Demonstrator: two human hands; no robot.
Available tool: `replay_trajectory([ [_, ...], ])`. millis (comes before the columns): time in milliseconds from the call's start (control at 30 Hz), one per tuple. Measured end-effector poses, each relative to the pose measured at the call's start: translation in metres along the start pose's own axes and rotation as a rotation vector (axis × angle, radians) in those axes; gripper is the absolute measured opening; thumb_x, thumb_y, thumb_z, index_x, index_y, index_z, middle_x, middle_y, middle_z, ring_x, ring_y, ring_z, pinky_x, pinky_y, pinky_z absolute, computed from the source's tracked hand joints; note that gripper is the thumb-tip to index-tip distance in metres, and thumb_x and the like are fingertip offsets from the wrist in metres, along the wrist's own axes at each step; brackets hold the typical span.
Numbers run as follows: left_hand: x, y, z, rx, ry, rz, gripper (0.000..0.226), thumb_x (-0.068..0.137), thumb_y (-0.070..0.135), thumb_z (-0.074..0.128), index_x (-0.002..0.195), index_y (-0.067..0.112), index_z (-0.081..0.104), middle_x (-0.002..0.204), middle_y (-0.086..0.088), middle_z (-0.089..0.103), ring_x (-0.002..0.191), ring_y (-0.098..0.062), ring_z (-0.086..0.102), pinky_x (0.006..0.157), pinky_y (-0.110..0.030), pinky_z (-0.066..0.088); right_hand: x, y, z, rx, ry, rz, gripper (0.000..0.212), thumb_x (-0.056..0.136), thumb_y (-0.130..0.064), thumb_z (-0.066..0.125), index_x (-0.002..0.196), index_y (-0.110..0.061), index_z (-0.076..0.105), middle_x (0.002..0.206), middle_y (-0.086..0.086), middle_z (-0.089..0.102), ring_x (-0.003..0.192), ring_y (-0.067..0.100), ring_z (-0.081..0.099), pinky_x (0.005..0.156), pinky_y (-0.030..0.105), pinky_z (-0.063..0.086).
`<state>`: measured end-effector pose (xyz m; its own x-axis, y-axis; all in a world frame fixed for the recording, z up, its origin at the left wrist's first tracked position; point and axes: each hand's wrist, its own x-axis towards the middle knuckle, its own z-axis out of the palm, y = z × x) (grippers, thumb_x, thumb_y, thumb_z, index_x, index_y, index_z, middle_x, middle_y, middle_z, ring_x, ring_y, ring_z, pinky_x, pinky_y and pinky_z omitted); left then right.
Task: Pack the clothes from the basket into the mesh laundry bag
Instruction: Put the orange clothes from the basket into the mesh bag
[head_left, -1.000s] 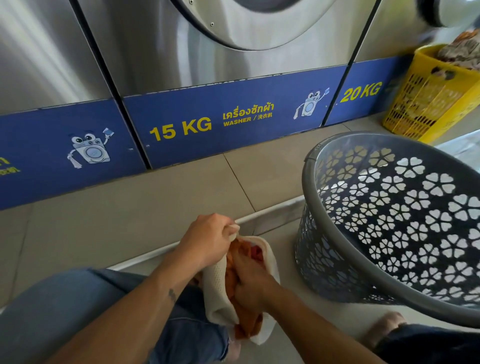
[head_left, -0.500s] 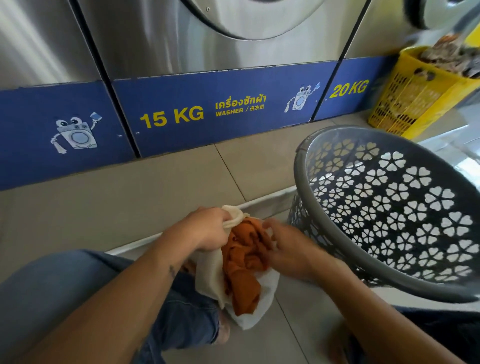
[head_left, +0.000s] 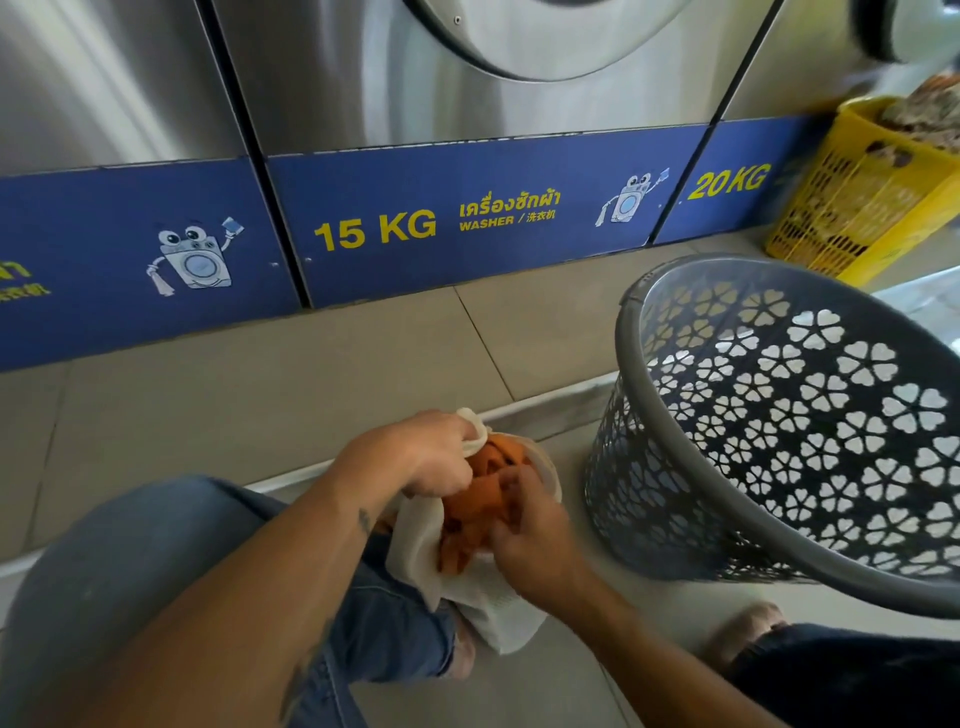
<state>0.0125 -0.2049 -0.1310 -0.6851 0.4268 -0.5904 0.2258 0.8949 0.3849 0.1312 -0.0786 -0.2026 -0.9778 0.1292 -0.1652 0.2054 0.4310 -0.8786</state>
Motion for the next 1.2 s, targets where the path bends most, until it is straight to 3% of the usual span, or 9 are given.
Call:
replay_trajectory([
  [67,0.001,0.004,-0.003,-0.033,0.102,0.023,0.063,0.077,0.015,0.057,0.138,0.029,0.051,0.126,-0.003,0.050,0.104,-0.024,0.056,0.086,-0.037,0.053,0.008,0.001,0.000,-0.070,-0.047,-0.195,0.038,0.089,-0.005,0.058,0.123,-0.023,0.058,0.119,-0.015,0.063,0.111,0.008,0.062,0.093,0.030,0.054],
  [133,0.001,0.010,-0.005,-0.060,0.191,0.050,0.055,0.078,0.014,0.058,0.132,0.024,0.058,0.125,-0.002,0.049,0.107,-0.023,0.054,0.086,-0.034,0.050,0.013,0.016,0.006,-0.476,-0.212,-0.297,0.057,0.089,-0.024,0.058,0.146,-0.024,0.048,0.150,-0.005,0.051,0.140,0.018,0.044,0.114,0.043,0.038],
  [200,0.001,0.012,-0.005,-0.060,0.225,0.044,0.052,0.080,0.012,0.058,0.131,0.022,0.061,0.130,-0.003,0.049,0.113,-0.025,0.052,0.090,-0.035,0.049,0.013,0.036,0.013,-0.880,-0.368,-0.230,0.083,0.088,-0.040,0.066,0.159,-0.030,0.025,0.168,-0.001,0.021,0.154,0.028,0.017,0.120,0.061,0.020],
  [267,0.000,0.010,-0.006,-0.064,0.243,0.014,0.052,0.081,0.011,0.062,0.131,0.021,0.061,0.132,-0.003,0.048,0.115,-0.025,0.052,0.091,-0.035,0.048,0.014,0.039,0.018,-1.011,-0.431,-0.122,0.094,0.083,-0.045,0.073,0.159,-0.034,0.019,0.168,0.004,0.013,0.152,0.036,0.013,0.115,0.067,0.024],
  [600,0.000,0.002,-0.012,-0.095,0.233,-0.053,0.053,0.079,0.016,0.066,0.131,0.026,0.060,0.128,-0.004,0.055,0.106,-0.024,0.056,0.083,-0.035,0.049,0.046,0.009,0.015,-0.842,-0.385,0.063,0.084,0.085,-0.035,0.074,0.153,-0.032,0.025,0.157,0.011,0.027,0.138,0.041,0.036,0.113,0.053,0.038],
  [733,0.002,0.004,-0.018,-0.141,0.252,-0.069,0.055,0.078,0.015,0.060,0.132,0.024,0.060,0.130,-0.006,0.058,0.111,-0.027,0.058,0.094,-0.041,0.051,0.009,0.018,0.010,-0.743,-0.116,-0.237,0.082,0.072,-0.033,0.084,0.140,-0.028,0.038,0.147,0.002,0.041,0.134,0.028,0.041,0.109,0.044,0.042],
  [867,0.001,0.009,-0.020,-0.158,0.223,-0.075,0.060,0.079,0.012,0.059,0.137,0.025,0.056,0.138,-0.006,0.054,0.113,-0.027,0.057,0.087,-0.036,0.052,-0.011,0.041,0.028,-0.899,-0.140,-0.516,0.084,0.071,-0.048,0.081,0.145,-0.028,0.045,0.149,0.004,0.045,0.136,0.030,0.042,0.113,0.053,0.038],
  [1033,-0.003,0.008,-0.018,-0.176,0.113,-0.077,0.064,0.083,0.009,0.059,0.143,0.028,0.049,0.139,-0.006,0.052,0.101,-0.022,0.055,0.064,-0.026,0.045,0.024,0.049,0.024,-1.033,-0.126,-0.336,0.087,0.087,-0.041,0.061,0.161,-0.029,0.017,0.164,0.003,0.025,0.146,0.035,0.027,0.123,0.056,0.016],
  [1200,-0.003,0.009,-0.018,-0.190,0.128,-0.054,0.061,0.084,0.005,0.056,0.140,0.029,0.052,0.140,-0.006,0.051,0.116,-0.027,0.055,0.087,-0.035,0.052,0.034,0.040,0.023,-1.086,-0.267,-0.162,0.082,0.088,-0.035,0.065,0.157,-0.040,0.021,0.158,0.008,0.023,0.140,0.039,0.026,0.113,0.059,0.028],
])
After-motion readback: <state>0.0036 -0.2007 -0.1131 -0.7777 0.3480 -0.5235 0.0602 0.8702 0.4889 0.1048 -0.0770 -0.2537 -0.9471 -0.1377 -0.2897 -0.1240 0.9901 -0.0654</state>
